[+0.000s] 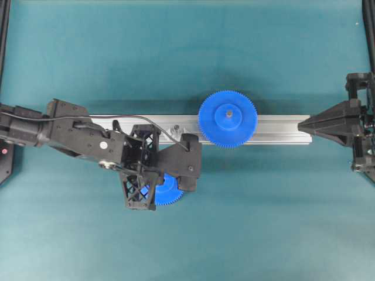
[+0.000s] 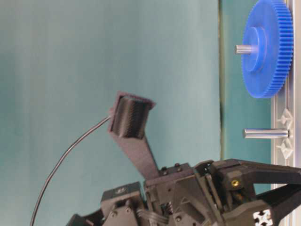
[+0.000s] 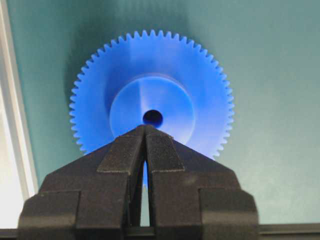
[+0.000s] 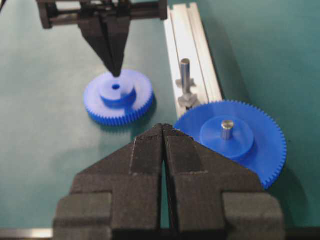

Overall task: Find the location of the shaft and insert the small gear.
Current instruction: 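Lower the left gripper and close it around the blue gear hub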

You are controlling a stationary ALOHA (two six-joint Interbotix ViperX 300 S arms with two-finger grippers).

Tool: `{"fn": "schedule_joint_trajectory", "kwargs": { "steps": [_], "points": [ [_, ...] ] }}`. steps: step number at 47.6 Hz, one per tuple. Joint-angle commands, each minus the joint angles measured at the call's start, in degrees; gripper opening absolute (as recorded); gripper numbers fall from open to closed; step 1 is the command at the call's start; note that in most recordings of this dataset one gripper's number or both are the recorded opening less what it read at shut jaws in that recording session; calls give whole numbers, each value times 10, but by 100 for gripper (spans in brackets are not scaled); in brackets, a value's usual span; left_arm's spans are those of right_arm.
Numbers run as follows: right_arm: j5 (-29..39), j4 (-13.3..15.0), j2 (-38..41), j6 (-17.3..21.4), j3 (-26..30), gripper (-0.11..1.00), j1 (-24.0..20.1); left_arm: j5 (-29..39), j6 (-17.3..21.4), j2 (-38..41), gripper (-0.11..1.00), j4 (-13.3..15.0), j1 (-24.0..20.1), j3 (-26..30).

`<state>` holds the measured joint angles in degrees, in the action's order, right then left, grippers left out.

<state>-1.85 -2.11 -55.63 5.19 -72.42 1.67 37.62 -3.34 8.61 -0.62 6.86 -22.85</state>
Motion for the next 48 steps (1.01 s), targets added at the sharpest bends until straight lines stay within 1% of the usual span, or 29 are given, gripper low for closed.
{"fn": "schedule_joint_trajectory", "kwargs": {
  "steps": [1,23,31,35,38,40,44,48],
  "points": [
    [-4,0,3,5,4,-1,2,4,2,-6,1,-2,3,20],
    [-5,-1,1,5,1,-1,2,37,4,-1,1,-1,4,31],
    [-6,-1,-2,5,-1,-1,2,39,4,3,1,-3,4,39],
    [-6,0,-4,6,-2,-1,2,40,4,6,3,-3,4,43],
    [-5,0,-4,5,-1,-1,2,40,1,8,7,-3,4,45],
    [-6,-1,-5,6,-2,-1,2,40,-4,11,13,-3,4,46],
    [-6,0,-6,6,-2,-1,2,40,-6,13,33,-3,4,45],
    [-6,0,-7,6,-3,-1,2,36,-8,16,58,-3,4,45]
  ]
}}
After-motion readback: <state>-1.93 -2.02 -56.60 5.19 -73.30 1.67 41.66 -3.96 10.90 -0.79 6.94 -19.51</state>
